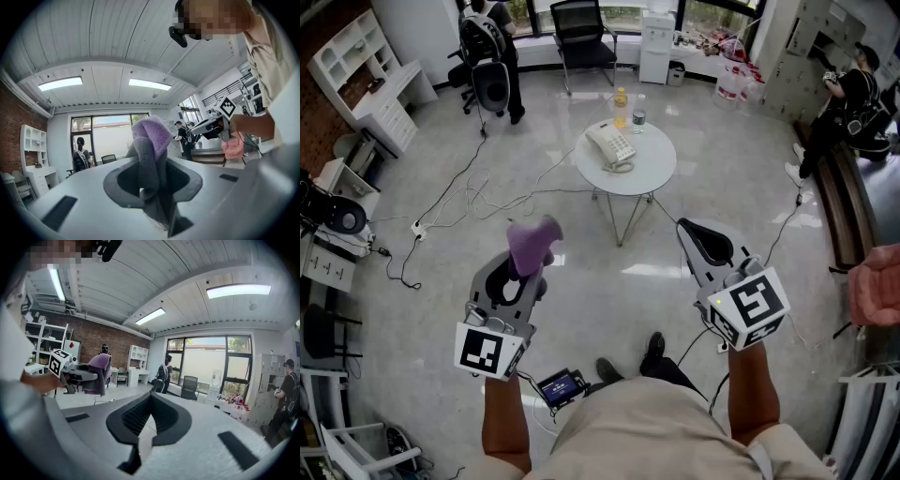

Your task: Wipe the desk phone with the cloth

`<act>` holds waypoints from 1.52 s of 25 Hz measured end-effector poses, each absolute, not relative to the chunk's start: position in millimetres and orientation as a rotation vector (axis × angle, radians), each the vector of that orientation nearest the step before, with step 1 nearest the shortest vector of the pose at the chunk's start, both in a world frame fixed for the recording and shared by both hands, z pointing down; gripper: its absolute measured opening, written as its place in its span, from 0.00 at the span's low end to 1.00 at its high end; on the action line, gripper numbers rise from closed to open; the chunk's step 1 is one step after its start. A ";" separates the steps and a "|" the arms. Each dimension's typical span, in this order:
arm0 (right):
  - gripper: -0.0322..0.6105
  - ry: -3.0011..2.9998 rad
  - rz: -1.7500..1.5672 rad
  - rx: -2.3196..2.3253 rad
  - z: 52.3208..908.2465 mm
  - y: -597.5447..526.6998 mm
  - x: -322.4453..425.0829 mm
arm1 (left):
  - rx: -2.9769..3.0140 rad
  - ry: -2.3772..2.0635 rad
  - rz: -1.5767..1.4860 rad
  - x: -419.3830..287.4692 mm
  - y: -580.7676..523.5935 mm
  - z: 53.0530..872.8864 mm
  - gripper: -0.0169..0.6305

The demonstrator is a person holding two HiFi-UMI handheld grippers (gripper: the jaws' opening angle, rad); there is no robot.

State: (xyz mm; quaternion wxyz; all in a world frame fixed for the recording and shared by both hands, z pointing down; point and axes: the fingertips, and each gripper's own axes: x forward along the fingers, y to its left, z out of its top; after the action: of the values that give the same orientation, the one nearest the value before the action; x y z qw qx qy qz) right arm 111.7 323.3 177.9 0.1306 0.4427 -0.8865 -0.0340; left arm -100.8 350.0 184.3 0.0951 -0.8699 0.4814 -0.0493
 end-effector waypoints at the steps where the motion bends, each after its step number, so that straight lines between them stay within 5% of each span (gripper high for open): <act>1: 0.04 -2.575 -0.100 1.282 177.5 323.7 111.1 | -2.579 1.428 -0.147 -101.0 350.3 184.4 0.18; 38: 0.04 -2.697 0.049 1.287 185.1 274.5 112.9 | -2.580 1.448 -0.192 -100.4 321.7 193.6 0.18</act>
State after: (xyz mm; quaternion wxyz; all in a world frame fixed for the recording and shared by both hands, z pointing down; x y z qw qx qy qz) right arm 112.9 274.5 185.1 0.0762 0.4292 -0.8998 0.0162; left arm -100.4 321.7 193.6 0.0883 -0.8668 0.4865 -0.0645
